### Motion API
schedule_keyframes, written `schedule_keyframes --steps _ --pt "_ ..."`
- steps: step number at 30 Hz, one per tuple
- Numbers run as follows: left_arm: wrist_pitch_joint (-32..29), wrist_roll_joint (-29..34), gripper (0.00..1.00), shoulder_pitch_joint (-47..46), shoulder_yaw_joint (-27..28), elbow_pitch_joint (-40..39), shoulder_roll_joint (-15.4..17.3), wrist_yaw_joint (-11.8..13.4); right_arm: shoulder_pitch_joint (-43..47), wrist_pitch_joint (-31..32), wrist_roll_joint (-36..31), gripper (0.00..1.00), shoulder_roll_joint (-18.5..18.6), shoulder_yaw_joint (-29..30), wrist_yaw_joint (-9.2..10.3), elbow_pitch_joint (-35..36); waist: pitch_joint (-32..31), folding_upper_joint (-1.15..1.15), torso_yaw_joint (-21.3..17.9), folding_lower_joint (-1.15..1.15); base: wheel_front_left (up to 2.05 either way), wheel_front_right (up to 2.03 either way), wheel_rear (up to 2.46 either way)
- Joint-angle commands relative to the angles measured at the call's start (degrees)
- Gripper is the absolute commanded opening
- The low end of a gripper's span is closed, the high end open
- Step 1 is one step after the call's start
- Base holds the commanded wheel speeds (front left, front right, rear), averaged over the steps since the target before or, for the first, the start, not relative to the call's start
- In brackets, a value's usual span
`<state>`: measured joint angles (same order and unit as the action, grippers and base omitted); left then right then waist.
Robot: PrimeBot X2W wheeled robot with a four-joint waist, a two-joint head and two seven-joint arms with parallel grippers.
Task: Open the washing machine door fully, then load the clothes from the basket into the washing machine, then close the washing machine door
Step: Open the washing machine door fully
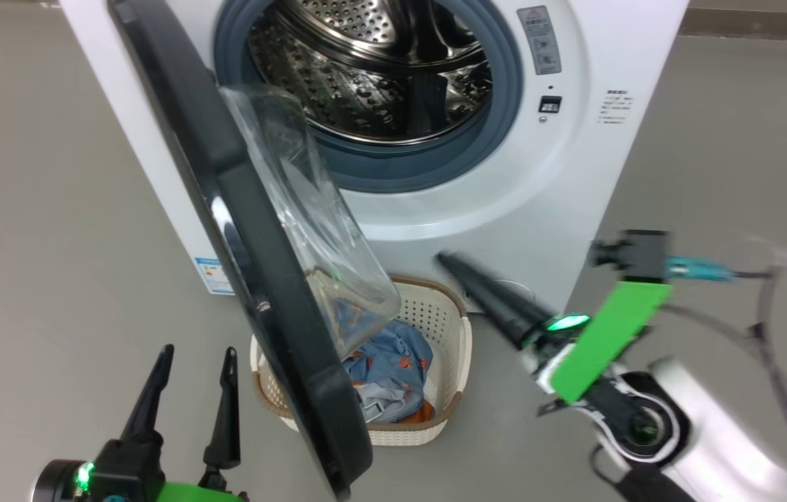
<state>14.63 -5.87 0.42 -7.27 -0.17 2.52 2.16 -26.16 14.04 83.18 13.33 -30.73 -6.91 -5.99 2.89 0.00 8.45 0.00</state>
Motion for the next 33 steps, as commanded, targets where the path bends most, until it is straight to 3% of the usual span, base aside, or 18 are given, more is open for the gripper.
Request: schedule_keyframes --steps 1,7,11,13,18,26,33 --pt "0.4 -0.1 1.00 -0.8 2.3 -1.3 0.4 -0.3 0.2 -5.4 -4.2 1.00 1.9 -0.8 -0.58 2.8 -0.1 0.00 -0.7 0.00 0.00 0.00 0.00" --pt "0.4 0.4 1.00 -0.1 3.6 -0.9 0.4 -0.8 1.3 -25.8 -15.8 1.00 10.6 -6.4 -0.58 -0.1 -0.8 0.00 -2.3 0.00 0.00 0.00 0.00" --pt "0.4 1.0 1.00 0.6 4.7 -0.9 0.4 -1.2 2.7 -28.9 -22.5 1.00 13.0 -4.7 -0.58 -3.0 -1.1 0.00 -3.6 0.00 0.00 0.00 0.00" --pt "0.4 1.4 1.00 1.2 5.4 -1.1 0.4 -1.3 6.0 -29.0 -29.4 1.00 12.0 1.5 -0.58 -2.4 -1.2 0.00 -4.7 0.00 0.00 0.00 0.00" --pt "0.4 1.8 1.00 1.5 6.2 -1.1 0.4 -1.9 12.7 -29.0 -39.1 1.00 10.3 9.8 -0.58 -0.4 -1.6 0.00 -5.4 0.00 0.00 0.00 0.00" --pt "0.4 2.1 1.00 1.8 6.9 -1.1 0.4 -2.4 21.6 -29.0 -47.9 1.00 5.8 21.3 -0.58 2.7 -1.8 0.00 -5.9 0.00 0.00 0.00 0.00" --pt "0.4 2.6 1.00 2.2 7.2 -0.7 0.4 -3.0 27.1 -29.0 -55.9 1.00 2.6 26.2 -0.58 4.5 -1.8 0.00 -6.4 0.00 0.00 0.00 0.00"
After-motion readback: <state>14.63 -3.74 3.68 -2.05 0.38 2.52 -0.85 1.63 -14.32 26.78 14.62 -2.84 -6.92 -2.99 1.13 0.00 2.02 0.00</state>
